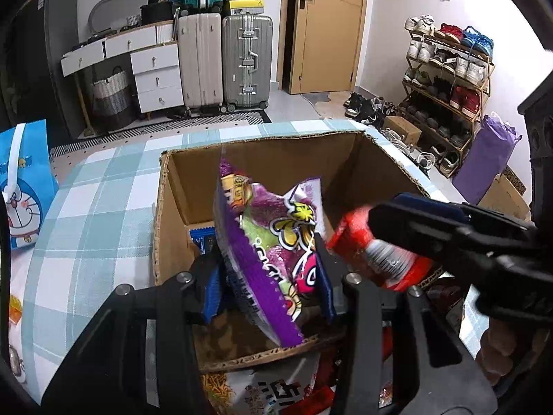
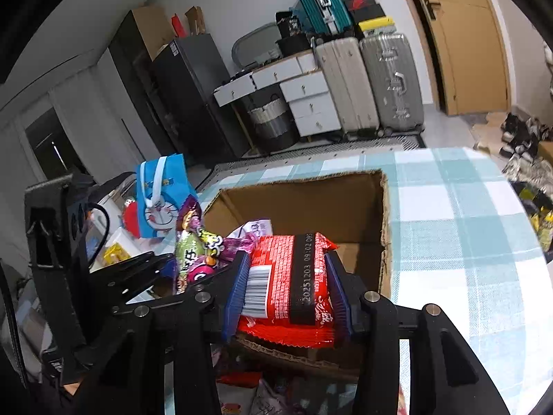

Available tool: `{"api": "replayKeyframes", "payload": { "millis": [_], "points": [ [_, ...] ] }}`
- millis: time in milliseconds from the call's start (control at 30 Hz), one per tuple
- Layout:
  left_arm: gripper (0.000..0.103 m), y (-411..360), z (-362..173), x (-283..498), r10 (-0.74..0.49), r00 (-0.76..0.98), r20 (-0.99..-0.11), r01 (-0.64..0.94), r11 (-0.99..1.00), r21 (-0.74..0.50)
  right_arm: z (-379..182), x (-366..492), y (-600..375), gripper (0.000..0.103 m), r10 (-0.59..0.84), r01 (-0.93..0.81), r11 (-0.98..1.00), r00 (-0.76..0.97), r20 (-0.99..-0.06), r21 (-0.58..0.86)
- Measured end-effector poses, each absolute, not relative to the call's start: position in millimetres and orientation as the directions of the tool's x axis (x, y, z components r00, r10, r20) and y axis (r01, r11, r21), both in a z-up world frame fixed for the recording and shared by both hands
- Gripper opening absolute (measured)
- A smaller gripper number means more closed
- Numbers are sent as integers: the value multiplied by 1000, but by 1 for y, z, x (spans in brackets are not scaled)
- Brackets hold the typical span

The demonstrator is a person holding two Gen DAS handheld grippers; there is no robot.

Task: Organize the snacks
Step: 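Open both tools to drop the bags into the box, then move both tools back toward the remaining snack bags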

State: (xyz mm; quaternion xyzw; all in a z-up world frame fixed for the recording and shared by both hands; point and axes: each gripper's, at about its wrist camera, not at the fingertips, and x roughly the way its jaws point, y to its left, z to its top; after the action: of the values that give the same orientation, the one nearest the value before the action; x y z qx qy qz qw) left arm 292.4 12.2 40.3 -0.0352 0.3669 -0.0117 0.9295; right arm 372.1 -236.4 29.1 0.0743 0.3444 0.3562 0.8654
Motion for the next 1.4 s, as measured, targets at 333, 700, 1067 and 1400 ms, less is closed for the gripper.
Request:
{"api": "replayKeyframes", "payload": {
  "millis": [333,700,1067,1400],
  "points": [
    [85,24,55,254,-69,768,-637,5,995,-103,49,349,-272,102,680,-554,731,547,-488,398],
    [102,26,55,185,-34,787,-617,-1,998,-57,31,311,-326,103,547,-463,834,623,-559,300],
    [102,54,35,154,-44,768,-639,-40,993,-115,11,291,-332,103,514,-487,841,583,-629,235],
    [102,59,24,156,-46,749,-661,-43,992,-117,9,295,-347,103,472,-444,868,594,-652,224]
  ]
}}
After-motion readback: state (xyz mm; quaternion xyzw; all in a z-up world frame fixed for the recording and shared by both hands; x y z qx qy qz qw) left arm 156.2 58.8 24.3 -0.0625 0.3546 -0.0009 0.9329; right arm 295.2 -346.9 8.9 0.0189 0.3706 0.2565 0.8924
